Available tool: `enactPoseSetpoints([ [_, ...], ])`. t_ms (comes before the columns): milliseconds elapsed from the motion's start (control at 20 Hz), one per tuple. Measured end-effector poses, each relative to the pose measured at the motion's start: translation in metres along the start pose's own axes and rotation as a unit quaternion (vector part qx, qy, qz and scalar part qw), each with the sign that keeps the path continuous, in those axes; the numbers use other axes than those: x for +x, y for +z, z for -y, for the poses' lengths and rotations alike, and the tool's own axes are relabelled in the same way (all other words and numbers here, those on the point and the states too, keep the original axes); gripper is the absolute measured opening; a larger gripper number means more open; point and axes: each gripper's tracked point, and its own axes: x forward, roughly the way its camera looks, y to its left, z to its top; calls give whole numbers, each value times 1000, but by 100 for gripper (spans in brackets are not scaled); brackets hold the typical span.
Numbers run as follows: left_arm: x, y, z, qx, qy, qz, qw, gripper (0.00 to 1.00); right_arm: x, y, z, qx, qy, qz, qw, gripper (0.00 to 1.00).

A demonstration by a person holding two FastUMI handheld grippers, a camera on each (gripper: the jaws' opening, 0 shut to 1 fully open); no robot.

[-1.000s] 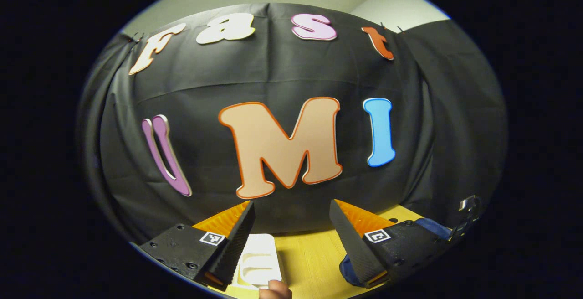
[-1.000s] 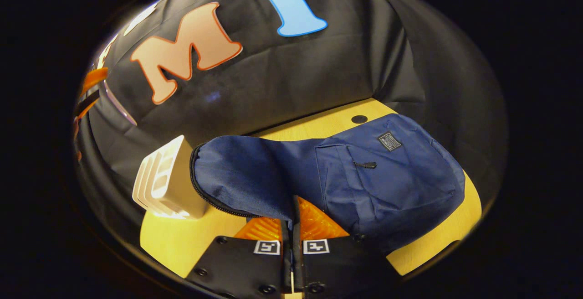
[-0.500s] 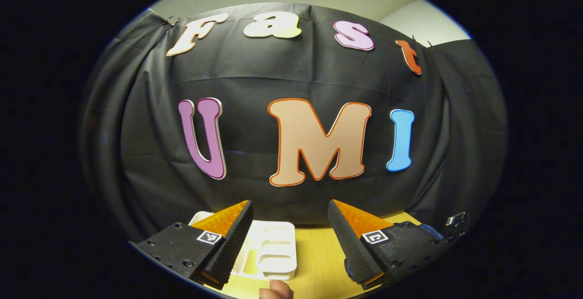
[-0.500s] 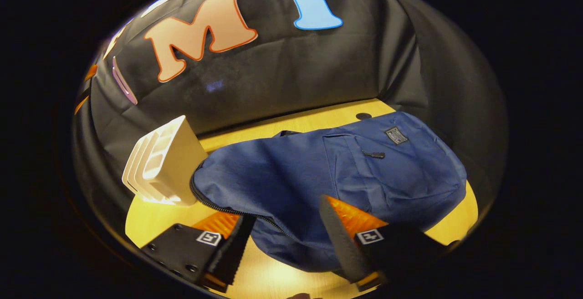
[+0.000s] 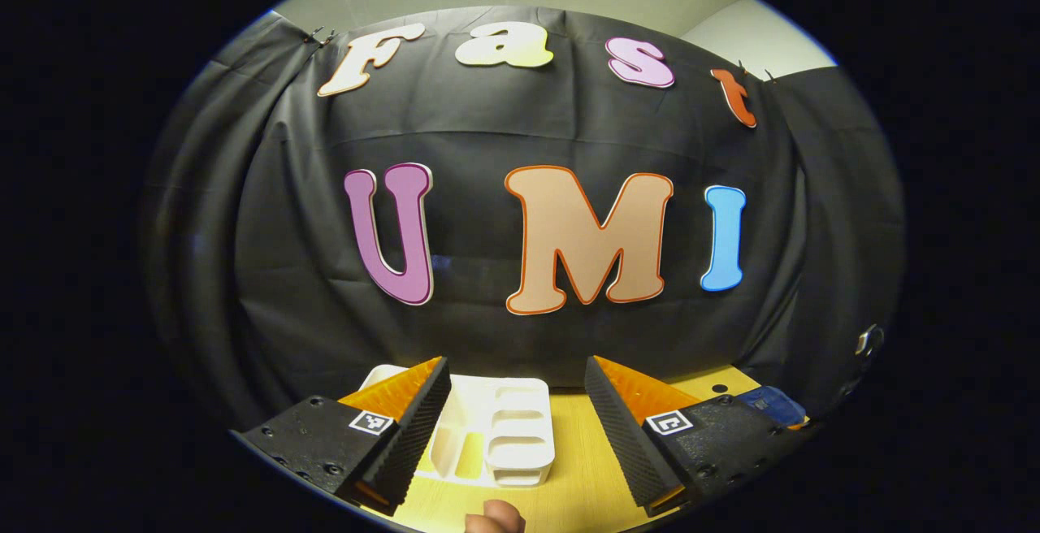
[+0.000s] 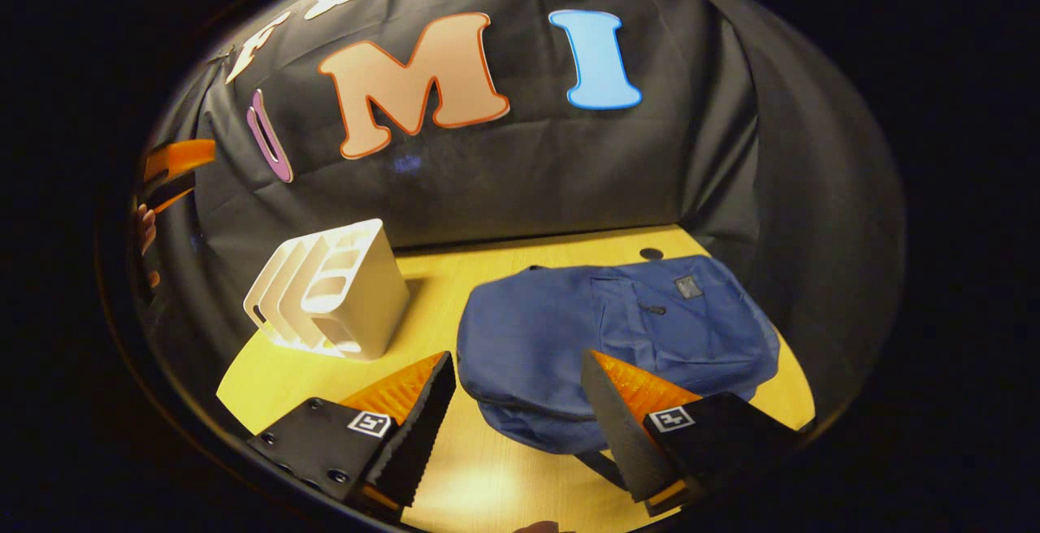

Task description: Open the schoolbag, grab two books from the bookshelf and put them into the schoolbag.

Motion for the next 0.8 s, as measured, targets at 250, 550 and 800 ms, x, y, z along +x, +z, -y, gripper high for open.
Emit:
enactPoseSetpoints([
  [250,-13,-18,6,0,-5,-14,1000,96,-30,66,-10,-9,-3,72,997,100],
  [550,-25,-17,27,15,-26,-10,1000,96,-64,143,-24,-10,0,158,987,99],
  [800,-31,-10,34,32,-34,5,999,96,-80,174,-27,-24,-7,201,979,99],
])
